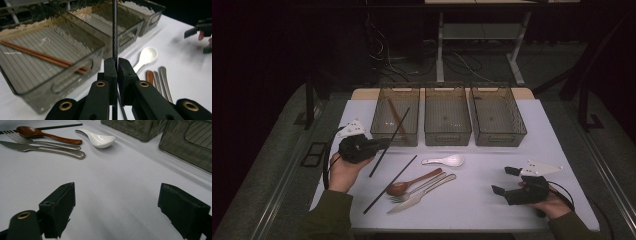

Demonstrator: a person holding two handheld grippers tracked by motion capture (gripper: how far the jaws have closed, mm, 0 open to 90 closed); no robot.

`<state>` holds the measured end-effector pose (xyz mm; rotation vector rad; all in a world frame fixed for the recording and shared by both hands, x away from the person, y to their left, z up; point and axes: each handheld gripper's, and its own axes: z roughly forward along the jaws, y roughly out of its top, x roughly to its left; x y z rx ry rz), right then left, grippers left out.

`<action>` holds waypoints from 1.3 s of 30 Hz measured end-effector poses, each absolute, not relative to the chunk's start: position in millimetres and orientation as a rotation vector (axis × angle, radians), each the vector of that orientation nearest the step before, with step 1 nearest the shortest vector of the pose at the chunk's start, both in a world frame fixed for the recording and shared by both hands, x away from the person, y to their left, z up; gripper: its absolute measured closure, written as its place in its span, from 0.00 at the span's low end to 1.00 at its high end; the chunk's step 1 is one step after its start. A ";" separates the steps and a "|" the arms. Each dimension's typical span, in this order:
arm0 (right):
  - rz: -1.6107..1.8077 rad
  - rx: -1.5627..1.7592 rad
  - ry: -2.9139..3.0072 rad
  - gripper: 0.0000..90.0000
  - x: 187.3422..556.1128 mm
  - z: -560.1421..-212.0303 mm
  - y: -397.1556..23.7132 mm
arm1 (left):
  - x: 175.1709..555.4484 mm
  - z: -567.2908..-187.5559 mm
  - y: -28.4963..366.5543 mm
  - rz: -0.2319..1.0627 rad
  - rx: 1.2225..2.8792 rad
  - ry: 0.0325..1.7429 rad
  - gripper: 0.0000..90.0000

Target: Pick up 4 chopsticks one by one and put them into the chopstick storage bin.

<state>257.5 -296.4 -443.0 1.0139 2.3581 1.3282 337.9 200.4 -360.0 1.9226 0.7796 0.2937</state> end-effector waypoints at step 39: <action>1.343 1.018 2.355 0.16 256.9 -442.7 -298.6 | 476.3 -337.0 181.3 0.427 1.902 0.957 0.94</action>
